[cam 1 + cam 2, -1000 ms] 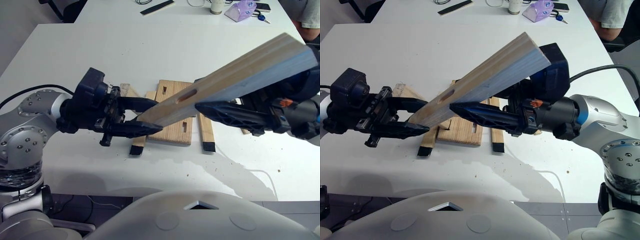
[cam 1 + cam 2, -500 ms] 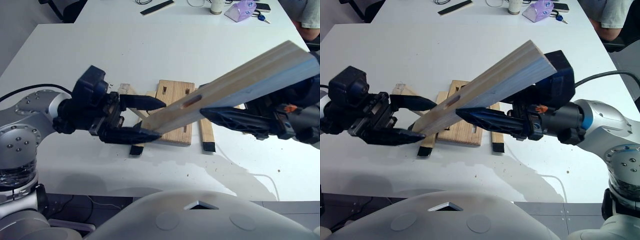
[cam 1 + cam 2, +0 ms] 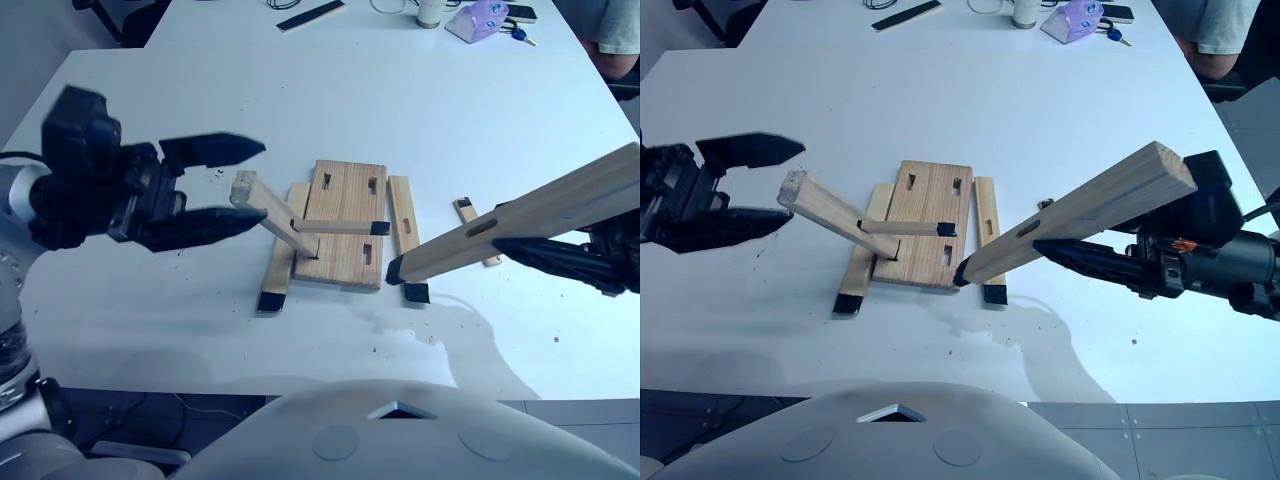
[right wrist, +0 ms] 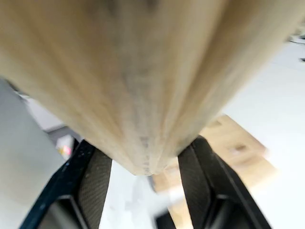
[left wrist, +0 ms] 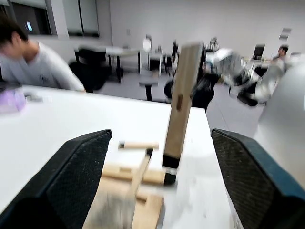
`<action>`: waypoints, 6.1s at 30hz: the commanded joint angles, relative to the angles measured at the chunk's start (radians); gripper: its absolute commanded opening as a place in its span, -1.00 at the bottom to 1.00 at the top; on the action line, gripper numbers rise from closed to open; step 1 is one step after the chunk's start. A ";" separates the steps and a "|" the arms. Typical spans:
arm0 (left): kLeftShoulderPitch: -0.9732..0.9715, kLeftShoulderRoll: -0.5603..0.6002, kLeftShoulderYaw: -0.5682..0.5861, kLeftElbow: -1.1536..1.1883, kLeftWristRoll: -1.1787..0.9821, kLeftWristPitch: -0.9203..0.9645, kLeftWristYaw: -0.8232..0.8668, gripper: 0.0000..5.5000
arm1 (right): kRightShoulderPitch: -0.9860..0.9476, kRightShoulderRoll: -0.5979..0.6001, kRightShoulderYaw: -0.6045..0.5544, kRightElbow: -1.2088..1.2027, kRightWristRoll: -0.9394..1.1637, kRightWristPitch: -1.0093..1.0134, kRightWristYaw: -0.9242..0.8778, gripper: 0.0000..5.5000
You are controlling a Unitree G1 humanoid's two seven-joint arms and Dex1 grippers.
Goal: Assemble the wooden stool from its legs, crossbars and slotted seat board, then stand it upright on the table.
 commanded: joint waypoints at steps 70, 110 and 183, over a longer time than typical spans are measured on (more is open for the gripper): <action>-0.028 -0.231 -0.365 0.472 0.802 -0.622 0.201 0.40 | 0.406 0.534 0.246 0.189 -0.593 -0.513 -0.251 -0.28; -0.176 -0.293 -0.489 0.302 0.783 -0.552 0.156 0.40 | 0.009 0.494 0.618 0.232 -0.847 -0.534 -0.308 -0.28; -0.022 -0.280 -0.531 0.247 0.808 -0.582 0.137 0.40 | -0.469 0.016 0.646 0.314 -0.648 -0.374 0.328 -0.28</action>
